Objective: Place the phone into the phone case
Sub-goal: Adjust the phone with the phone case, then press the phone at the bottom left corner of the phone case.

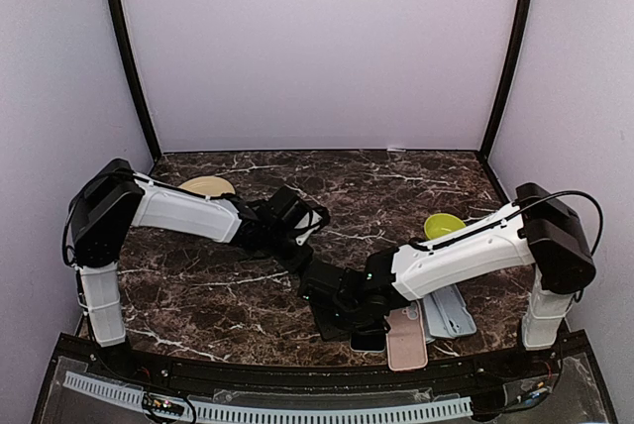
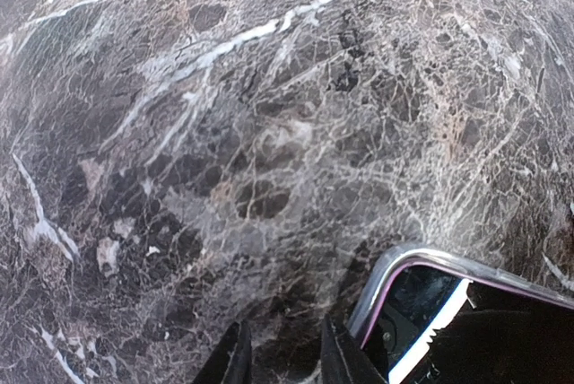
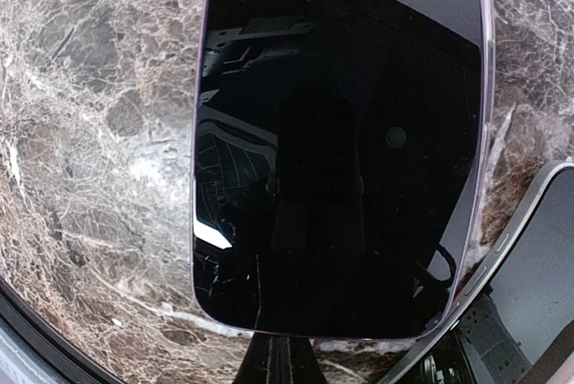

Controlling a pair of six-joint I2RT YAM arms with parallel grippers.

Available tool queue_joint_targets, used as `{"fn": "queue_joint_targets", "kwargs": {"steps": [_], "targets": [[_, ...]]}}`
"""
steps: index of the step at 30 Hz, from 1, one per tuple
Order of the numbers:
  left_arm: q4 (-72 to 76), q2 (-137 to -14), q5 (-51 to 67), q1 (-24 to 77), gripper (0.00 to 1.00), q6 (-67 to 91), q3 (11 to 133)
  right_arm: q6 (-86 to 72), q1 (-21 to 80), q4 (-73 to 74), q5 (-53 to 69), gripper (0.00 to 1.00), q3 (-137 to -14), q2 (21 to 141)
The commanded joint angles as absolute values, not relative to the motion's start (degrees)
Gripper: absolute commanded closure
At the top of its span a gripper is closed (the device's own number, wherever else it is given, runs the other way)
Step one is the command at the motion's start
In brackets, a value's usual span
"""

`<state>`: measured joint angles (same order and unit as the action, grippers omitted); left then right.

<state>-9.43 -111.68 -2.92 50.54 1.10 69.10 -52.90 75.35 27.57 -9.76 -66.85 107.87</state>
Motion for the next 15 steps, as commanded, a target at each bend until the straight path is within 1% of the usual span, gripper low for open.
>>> {"fn": "queue_joint_targets", "kwargs": {"steps": [1, 4, 8, 12, 15], "targets": [[-12.1, -110.5, -0.6, 52.9, 0.71, 0.4, 66.5, -52.6, 74.4, 25.1, -14.0, 1.00, -68.9, 110.2], [-10.7, -109.8, -0.6, 53.4, 0.71, 0.4, 65.2, -51.1, 74.4, 24.0, -13.5, 1.00, -69.7, 109.9], [-10.8, -109.7, -5.0, 53.3, 0.71, -2.3, 66.2, -50.3, 74.6, 25.0, -11.8, 1.00, -69.2, 108.8], [-11.1, -108.8, -7.7, 51.6, 0.70, -3.9, 67.5, -48.8, 75.6, 25.3, -8.5, 0.95, -66.9, 105.3], [-11.0, -107.5, -7.9, 50.2, 0.69, -4.5, 67.8, -46.4, 76.1, 24.6, -3.5, 0.90, -65.8, 102.8]]}}
